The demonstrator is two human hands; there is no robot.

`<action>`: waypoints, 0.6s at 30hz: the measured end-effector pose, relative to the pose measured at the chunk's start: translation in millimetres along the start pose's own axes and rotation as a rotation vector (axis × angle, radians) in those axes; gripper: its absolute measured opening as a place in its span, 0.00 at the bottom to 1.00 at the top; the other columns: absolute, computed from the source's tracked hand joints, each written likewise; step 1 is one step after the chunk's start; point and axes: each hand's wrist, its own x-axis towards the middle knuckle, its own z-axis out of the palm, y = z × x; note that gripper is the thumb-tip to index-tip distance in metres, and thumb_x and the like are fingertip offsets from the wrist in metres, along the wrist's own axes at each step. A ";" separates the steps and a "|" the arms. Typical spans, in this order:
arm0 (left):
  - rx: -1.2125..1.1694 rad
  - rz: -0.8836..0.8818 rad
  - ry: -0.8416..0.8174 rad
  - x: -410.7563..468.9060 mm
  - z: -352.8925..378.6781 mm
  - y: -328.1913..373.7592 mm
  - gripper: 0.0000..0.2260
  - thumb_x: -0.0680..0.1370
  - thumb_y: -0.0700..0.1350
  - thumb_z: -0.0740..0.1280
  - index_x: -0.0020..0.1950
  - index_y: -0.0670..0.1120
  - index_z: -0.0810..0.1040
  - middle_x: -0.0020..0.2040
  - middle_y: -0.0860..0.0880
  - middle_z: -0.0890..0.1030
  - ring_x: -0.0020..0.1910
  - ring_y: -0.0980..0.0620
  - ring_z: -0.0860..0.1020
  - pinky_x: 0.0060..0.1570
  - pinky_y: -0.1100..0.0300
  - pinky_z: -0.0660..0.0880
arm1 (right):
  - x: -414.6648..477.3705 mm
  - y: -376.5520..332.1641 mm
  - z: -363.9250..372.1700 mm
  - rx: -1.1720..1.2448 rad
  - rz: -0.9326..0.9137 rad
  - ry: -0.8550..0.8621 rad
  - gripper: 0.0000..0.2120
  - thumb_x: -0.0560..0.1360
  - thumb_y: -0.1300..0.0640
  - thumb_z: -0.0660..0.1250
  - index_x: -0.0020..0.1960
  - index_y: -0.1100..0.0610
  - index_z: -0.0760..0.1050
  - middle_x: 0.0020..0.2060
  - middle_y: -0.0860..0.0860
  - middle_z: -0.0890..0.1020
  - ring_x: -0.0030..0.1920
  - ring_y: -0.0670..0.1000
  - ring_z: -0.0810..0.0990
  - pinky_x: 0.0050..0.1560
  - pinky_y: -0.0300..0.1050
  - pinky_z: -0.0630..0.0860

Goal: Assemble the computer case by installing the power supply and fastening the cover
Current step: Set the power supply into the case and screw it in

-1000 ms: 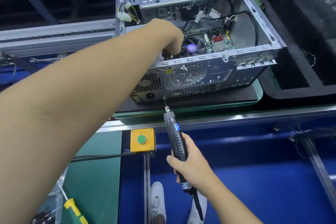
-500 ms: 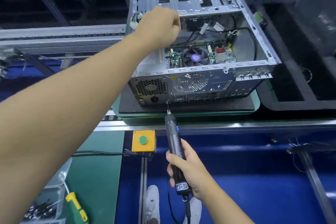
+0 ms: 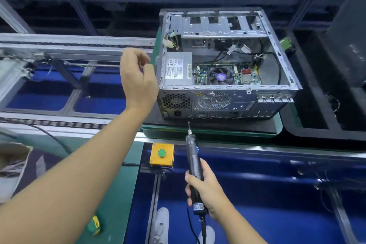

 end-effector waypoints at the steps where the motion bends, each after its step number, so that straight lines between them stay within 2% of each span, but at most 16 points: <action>1: -0.008 -0.072 0.024 -9.3 -1.3 -6.4 0.07 0.72 0.33 0.57 0.46 0.44 0.68 0.43 0.47 0.71 0.42 0.48 0.68 0.46 0.47 0.69 | 0.5 -1.3 -0.5 -0.004 -0.003 -0.002 0.20 0.76 0.60 0.69 0.65 0.44 0.73 0.45 0.44 0.84 0.35 0.54 0.76 0.30 0.47 0.77; 3: -0.009 -0.211 0.061 -28.4 -3.9 -18.1 0.06 0.72 0.35 0.57 0.46 0.45 0.67 0.43 0.48 0.70 0.42 0.49 0.68 0.46 0.51 0.69 | 0.7 -3.6 -1.7 -0.014 -0.012 -0.010 0.21 0.75 0.60 0.70 0.65 0.45 0.73 0.45 0.46 0.84 0.35 0.54 0.76 0.31 0.47 0.77; 5: -0.020 -0.347 0.031 -50.7 -5.5 -28.5 0.06 0.73 0.38 0.57 0.46 0.47 0.67 0.42 0.50 0.71 0.41 0.50 0.69 0.43 0.55 0.69 | -1.1 -3.3 -3.0 -0.026 -0.021 -0.013 0.21 0.75 0.60 0.70 0.64 0.43 0.73 0.45 0.46 0.84 0.35 0.54 0.76 0.31 0.47 0.77; 9: -0.039 -0.700 -0.234 -100.4 1.6 -45.6 0.06 0.78 0.40 0.61 0.46 0.51 0.73 0.43 0.50 0.77 0.40 0.51 0.74 0.40 0.57 0.70 | -9.0 2.3 -5.7 -0.075 -0.031 -0.040 0.23 0.74 0.58 0.71 0.64 0.40 0.73 0.44 0.49 0.81 0.35 0.54 0.76 0.32 0.48 0.77; 11: -0.048 -0.840 -0.288 -118.6 7.0 -52.2 0.06 0.80 0.41 0.62 0.48 0.52 0.76 0.44 0.49 0.79 0.38 0.53 0.76 0.39 0.58 0.72 | -11.1 4.4 -7.3 -0.113 -0.027 -0.070 0.25 0.72 0.57 0.72 0.65 0.37 0.72 0.43 0.52 0.80 0.34 0.55 0.76 0.33 0.48 0.77; 15: -0.090 -0.946 -0.278 -131.9 13.8 -66.8 0.07 0.81 0.40 0.62 0.52 0.49 0.79 0.47 0.50 0.84 0.32 0.59 0.80 0.36 0.59 0.78 | -5.7 4.9 -10.4 -0.155 -0.023 -0.113 0.29 0.72 0.56 0.72 0.68 0.35 0.70 0.42 0.53 0.79 0.35 0.55 0.77 0.34 0.49 0.78; 18: -0.025 -0.833 -0.324 -132.1 15.8 -73.7 0.09 0.80 0.42 0.65 0.59 0.47 0.81 0.42 0.54 0.84 0.33 0.57 0.82 0.40 0.56 0.81 | 4.9 3.3 -15.1 -0.163 -0.027 -0.117 0.29 0.73 0.54 0.72 0.69 0.35 0.70 0.42 0.54 0.79 0.33 0.55 0.76 0.34 0.49 0.78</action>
